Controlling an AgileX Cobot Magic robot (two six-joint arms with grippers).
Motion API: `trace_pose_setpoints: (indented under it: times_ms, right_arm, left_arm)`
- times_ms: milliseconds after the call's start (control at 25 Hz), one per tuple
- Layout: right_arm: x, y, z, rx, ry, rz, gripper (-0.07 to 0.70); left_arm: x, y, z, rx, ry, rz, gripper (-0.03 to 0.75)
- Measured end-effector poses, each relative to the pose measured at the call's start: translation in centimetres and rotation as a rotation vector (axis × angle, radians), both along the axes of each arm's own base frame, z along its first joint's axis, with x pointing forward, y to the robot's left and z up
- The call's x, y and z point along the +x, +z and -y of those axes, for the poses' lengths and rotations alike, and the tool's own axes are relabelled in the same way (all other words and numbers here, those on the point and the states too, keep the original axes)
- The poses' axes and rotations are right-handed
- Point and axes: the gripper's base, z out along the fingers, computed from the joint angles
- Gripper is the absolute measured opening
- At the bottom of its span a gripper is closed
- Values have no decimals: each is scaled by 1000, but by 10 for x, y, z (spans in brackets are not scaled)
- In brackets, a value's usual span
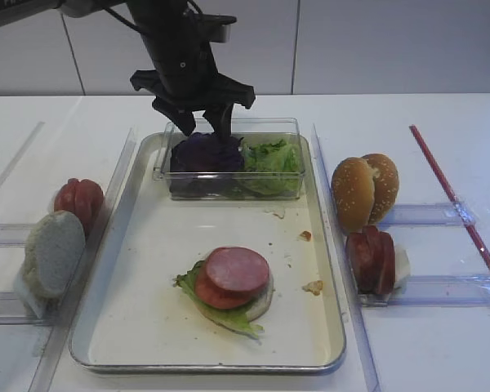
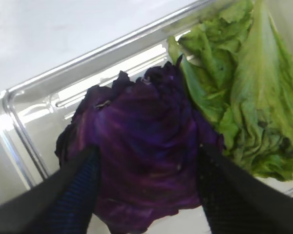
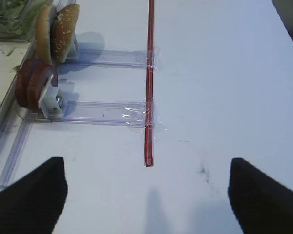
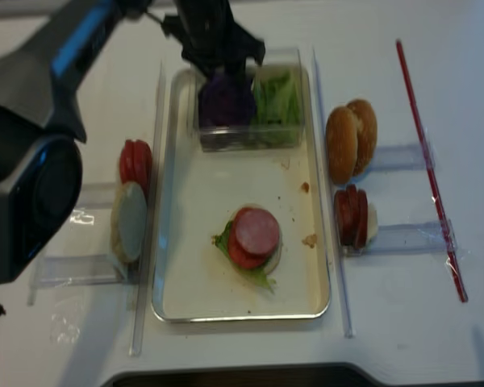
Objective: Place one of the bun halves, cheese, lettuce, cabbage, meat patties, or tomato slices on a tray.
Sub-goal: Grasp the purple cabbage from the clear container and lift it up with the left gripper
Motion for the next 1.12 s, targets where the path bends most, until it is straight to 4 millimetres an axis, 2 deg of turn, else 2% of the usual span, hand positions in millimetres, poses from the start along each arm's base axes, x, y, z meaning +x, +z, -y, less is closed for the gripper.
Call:
trace_pose_setpoints:
  times_ms: [280,520,1120]
  right_arm:
    - [0,0,0,0,0,0,689]
    - [0,0,0,0,0,0,689]
    - [0,0,0,5,-3,0,689]
  left_arm:
    - [1,-1,0,1,1,-4,433]
    - [5,-17,2,17,1,-37,433]
    - [9,-30,4,28,1,-55,433]
